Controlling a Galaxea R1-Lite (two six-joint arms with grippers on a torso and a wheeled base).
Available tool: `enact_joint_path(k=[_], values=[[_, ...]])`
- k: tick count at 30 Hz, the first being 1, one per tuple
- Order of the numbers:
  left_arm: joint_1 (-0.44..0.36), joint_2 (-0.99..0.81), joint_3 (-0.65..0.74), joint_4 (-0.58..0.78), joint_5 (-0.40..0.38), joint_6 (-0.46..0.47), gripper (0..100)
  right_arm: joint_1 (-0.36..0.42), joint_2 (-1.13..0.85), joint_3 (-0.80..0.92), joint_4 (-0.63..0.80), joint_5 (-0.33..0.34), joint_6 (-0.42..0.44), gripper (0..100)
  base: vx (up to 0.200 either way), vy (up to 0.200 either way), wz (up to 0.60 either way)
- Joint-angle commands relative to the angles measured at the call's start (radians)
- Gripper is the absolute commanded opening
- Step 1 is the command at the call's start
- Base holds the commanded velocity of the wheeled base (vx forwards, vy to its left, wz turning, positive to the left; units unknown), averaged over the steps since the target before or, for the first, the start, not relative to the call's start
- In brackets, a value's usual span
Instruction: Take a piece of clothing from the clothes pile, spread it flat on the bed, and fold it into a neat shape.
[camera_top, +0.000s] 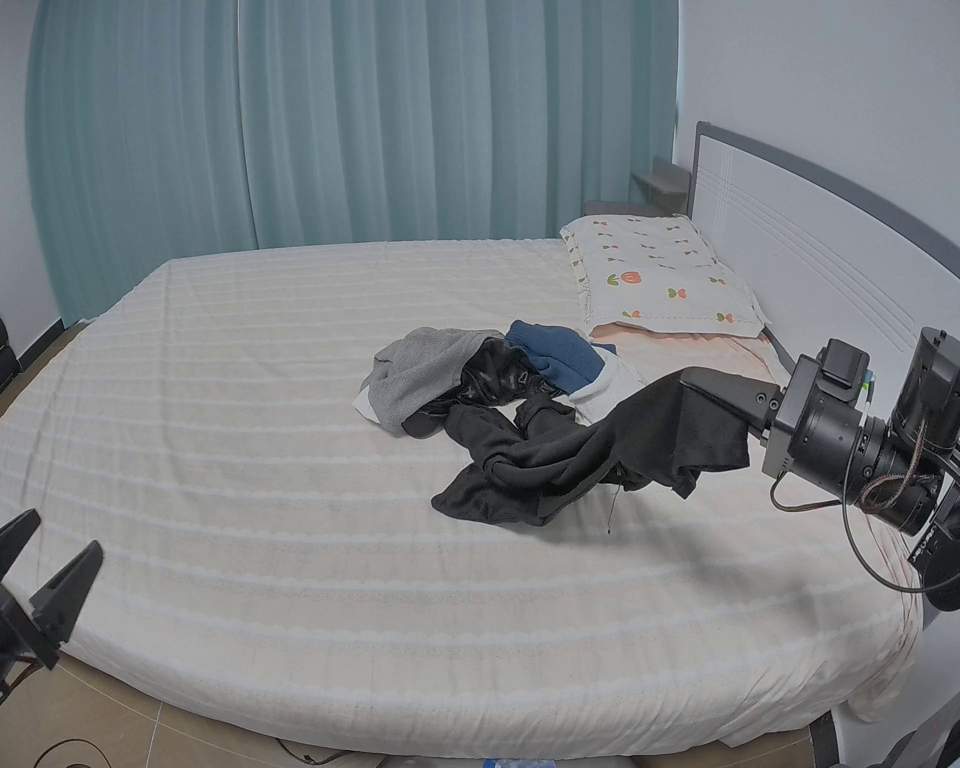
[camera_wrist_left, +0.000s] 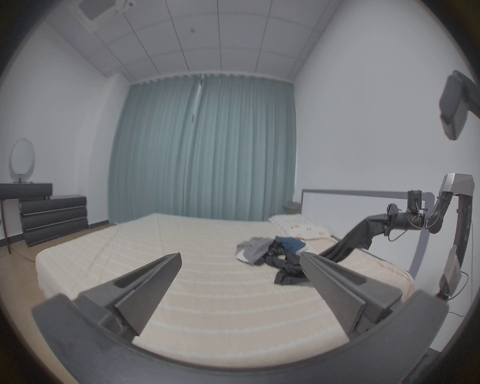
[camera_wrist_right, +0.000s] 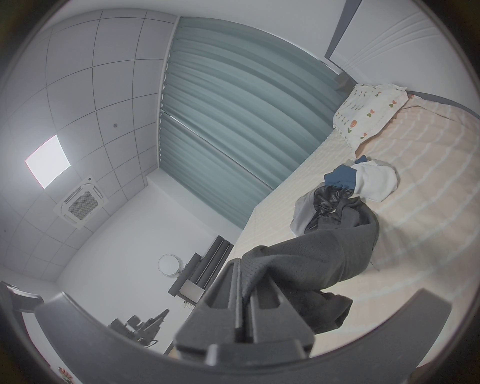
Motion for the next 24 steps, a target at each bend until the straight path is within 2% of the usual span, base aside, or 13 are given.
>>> enact_joint_path(k=[1,2,3,6,7,9,12,14,15,20,24], values=[[-0.196,0.596,-0.059,-0.17,-0.038,0.016,100,0.023,0.001,-0.142,0.076,0.005,-0.014,0,0.0,0.0,0.0],[-0.198,0.606,-0.059,-0.176,-0.038,0.016,100,0.023,0.001,-0.145,0.077,0.005,-0.014,0,0.0,0.0,0.0],[-0.216,0.722,-0.064,-0.262,-0.017,0.021,100,0.025,-0.002,-0.184,0.119,0.005,-0.014,0,0.0,0.0,0.0],[-0.259,0.871,-0.062,-0.354,0.014,0.032,100,0.033,-0.003,-0.237,0.201,0.001,-0.034,0,0.0,0.0,0.0],[-0.262,0.879,-0.062,-0.36,0.015,0.032,100,0.034,-0.003,-0.239,0.206,0.0,-0.036,0,0.0,0.0,0.0],[-0.305,0.992,-0.111,-0.437,0.02,0.01,100,0.04,-0.002,-0.283,0.275,-0.014,-0.085,0,0.0,0.0,0.0],[-0.351,1.147,-0.205,-0.453,0.032,0.012,100,0.042,0.003,-0.306,0.289,-0.048,-0.094,0,0.0,0.0,0.0],[-0.365,1.182,-0.233,-0.453,0.046,0.012,100,0.043,0.004,-0.311,0.289,-0.06,-0.096,0,0.0,0.0,0.0],[-0.396,1.267,-0.28,-0.455,0.072,0.002,100,0.048,0.006,-0.325,0.29,-0.078,-0.096,0,0.0,0.0,0.0],[-0.443,1.383,-0.358,-0.481,0.077,-0.028,100,0.048,-0.003,-0.345,0.295,-0.084,-0.096,0,0.0,0.0,0.0],[-0.472,1.544,-0.469,-0.584,0.095,-0.045,100,0.048,-0.025,-0.351,0.295,-0.086,-0.096,0,0.0,0.0,0.0]])
